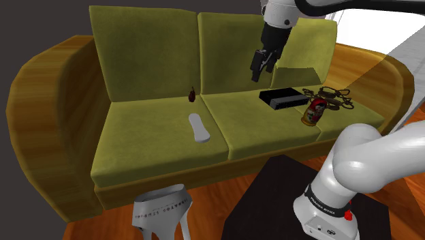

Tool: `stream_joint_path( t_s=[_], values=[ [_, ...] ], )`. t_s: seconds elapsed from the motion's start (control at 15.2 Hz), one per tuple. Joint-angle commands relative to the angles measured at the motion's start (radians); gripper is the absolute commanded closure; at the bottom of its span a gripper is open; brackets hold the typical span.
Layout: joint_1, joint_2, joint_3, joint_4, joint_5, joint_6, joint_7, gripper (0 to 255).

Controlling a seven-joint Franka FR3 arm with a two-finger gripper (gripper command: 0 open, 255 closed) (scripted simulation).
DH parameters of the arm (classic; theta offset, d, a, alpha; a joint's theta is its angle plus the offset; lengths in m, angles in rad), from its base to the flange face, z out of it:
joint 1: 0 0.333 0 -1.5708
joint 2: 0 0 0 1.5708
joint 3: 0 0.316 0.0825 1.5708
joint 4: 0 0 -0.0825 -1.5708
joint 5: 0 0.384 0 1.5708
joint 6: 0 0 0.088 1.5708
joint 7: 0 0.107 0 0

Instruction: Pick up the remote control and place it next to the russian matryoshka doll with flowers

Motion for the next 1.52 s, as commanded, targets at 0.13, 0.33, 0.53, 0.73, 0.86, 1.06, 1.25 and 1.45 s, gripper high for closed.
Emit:
stream_joint_path(
  t_s=[0.13,0.33,0.53,0.73,0.86,1.06,1.25,1.45],
  values=[
    [-0.006,0.052,0.014,-0.012,0.016,0.051,0.045,0],
    [-0.014,0.138,0.034,-0.02,0.037,0.125,0.111,0],
    [-0.022,0.233,0.052,-0.016,0.055,0.198,0.174,0],
    [-0.03,0.335,0.069,0.0,0.069,0.267,0.236,0],
    [-0.035,0.406,0.079,0.017,0.077,0.31,0.276,0],
    [-0.041,0.516,0.092,0.052,0.086,0.37,0.334,0],
    [-0.045,0.629,0.101,0.098,0.092,0.423,0.389,0],
    [-0.047,0.745,0.105,0.155,0.096,0.468,0.442,0]
  ],
)
